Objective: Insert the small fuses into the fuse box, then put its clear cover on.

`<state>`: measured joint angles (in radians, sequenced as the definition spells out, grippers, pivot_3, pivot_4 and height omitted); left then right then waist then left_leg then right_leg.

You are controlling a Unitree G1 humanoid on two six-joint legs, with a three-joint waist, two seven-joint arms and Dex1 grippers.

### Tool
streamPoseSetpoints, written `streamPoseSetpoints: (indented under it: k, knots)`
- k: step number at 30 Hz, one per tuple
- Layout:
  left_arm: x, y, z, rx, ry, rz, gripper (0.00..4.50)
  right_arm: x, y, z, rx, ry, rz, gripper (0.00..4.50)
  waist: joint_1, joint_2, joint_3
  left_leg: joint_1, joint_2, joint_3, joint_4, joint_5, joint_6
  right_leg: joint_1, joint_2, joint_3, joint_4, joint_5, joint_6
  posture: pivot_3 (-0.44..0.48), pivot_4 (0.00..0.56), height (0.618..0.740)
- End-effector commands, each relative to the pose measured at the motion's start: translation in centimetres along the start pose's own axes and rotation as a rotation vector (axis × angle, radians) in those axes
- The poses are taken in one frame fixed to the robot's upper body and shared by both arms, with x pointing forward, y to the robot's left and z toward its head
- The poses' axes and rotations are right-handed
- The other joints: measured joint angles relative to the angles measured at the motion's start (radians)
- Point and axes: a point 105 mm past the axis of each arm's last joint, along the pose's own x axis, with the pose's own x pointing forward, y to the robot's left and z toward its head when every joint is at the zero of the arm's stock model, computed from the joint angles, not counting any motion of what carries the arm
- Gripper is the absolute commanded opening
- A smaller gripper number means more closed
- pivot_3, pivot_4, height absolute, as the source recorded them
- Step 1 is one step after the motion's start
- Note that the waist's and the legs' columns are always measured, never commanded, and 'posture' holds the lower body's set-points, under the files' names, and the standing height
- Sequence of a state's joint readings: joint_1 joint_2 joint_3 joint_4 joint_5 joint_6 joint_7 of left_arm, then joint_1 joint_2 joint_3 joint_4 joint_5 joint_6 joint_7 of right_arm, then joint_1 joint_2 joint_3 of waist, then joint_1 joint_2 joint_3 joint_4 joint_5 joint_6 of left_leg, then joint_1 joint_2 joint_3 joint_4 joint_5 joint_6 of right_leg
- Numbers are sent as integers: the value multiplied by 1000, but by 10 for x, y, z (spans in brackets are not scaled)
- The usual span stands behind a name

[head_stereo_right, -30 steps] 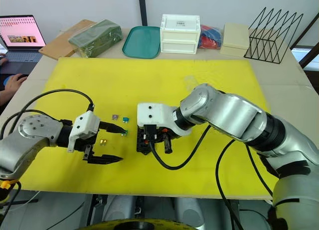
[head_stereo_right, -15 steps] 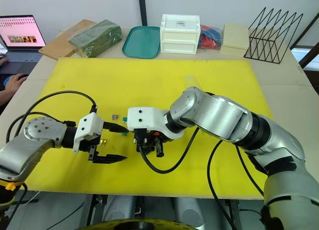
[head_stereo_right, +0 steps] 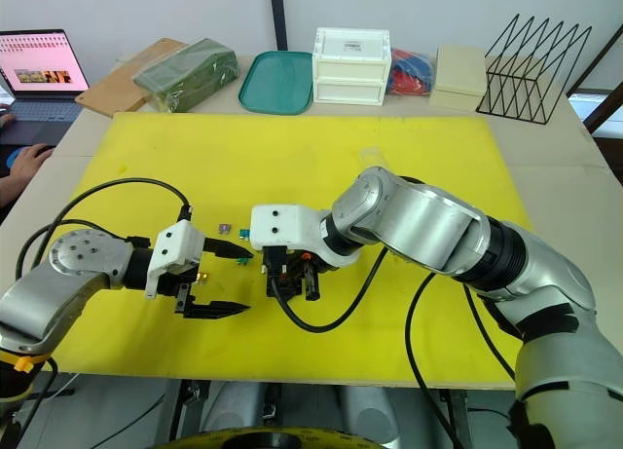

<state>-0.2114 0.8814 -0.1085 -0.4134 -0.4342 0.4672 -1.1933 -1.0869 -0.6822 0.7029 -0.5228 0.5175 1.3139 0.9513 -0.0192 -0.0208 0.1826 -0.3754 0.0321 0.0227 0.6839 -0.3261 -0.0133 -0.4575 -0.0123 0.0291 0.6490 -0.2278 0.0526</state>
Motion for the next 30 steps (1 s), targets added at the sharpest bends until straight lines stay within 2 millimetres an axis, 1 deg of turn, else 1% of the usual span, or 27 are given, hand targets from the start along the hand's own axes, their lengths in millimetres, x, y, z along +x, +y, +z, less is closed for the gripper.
streamPoseSetpoints:
  k: [1,10,15,19,25,30]
  knots:
    - [1,-1,7,42,-12,-3,4474,-3,2,8,-27,-10,7,0,0,0,0,0,0,0,0,0,0,0,0,0,0,0,0,0,150,740]
    - [1,-1,7,40,-14,2,4474,0,3,7,-13,-4,10,0,0,0,0,0,0,0,0,0,0,0,0,0,0,0,0,0,150,740]
    - [1,-1,7,40,-16,2,4474,-3,2,15,-2,-36,14,0,0,0,0,0,0,0,0,0,0,0,0,0,0,0,0,0,150,740]
    - [2,-1,7,41,-18,1,4474,-4,4,17,-2,-41,21,0,0,0,0,0,0,0,0,0,0,0,0,0,0,0,0,0,150,740]
    - [4,-2,8,42,-23,-4,4474,-2,6,14,2,-19,29,0,0,0,0,0,0,0,0,0,0,0,0,0,0,0,0,0,150,740]
    - [5,-2,9,44,-24,-4,4474,0,4,10,-6,3,8,0,0,0,0,0,0,0,0,0,0,0,0,0,0,0,0,0,150,740]
